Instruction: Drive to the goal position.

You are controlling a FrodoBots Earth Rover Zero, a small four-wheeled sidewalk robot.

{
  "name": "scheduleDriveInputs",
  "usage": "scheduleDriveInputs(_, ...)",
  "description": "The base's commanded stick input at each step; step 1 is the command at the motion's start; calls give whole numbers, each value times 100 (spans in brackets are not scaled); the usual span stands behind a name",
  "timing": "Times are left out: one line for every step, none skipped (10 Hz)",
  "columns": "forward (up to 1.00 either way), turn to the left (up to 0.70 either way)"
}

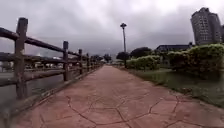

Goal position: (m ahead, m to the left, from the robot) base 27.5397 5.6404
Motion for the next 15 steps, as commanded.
scheduleDriveInputs(100, 0)
scheduleDriveInputs(100, 0)
scheduleDriveInputs(100, 0)
scheduleDriveInputs(100, 0)
scheduleDriveInputs(100, 0)
scheduleDriveInputs(100, 0)
scheduleDriveInputs(100, 33)
scheduleDriveInputs(100, 39)
scheduleDriveInputs(100, 0)
scheduleDriveInputs(100, 0)
scheduleDriveInputs(100, 0)
scheduleDriveInputs(100, 0)
scheduleDriveInputs(100, 25)
scheduleDriveInputs(100, 33)
scheduleDriveInputs(100, 20)
